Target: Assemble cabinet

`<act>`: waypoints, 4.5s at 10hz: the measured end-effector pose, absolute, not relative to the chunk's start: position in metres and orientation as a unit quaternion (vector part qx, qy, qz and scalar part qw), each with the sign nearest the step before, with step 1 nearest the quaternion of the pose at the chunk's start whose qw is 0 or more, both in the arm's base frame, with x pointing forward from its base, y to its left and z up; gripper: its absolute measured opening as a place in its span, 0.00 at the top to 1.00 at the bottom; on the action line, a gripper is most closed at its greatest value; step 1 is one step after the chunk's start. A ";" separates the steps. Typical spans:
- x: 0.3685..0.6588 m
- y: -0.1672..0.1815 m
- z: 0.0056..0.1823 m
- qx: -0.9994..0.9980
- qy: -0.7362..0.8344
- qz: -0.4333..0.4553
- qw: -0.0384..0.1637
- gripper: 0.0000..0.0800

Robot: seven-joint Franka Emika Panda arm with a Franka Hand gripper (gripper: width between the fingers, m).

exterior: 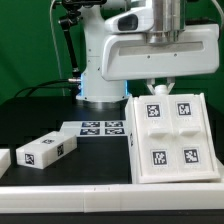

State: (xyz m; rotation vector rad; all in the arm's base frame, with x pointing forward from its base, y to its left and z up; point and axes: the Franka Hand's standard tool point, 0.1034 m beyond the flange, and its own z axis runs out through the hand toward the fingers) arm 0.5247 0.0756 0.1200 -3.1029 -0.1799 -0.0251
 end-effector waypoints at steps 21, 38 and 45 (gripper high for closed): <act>0.514 0.007 0.126 -0.999 0.016 0.027 0.002 0.03; 0.477 -0.094 0.079 -0.999 0.039 0.012 -0.020 0.00; 0.459 -0.145 0.063 -0.975 0.222 0.024 0.010 0.00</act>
Offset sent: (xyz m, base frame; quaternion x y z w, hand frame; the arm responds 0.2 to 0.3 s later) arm 0.0000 0.0000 0.0000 0.0000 0.0000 0.0000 1.0000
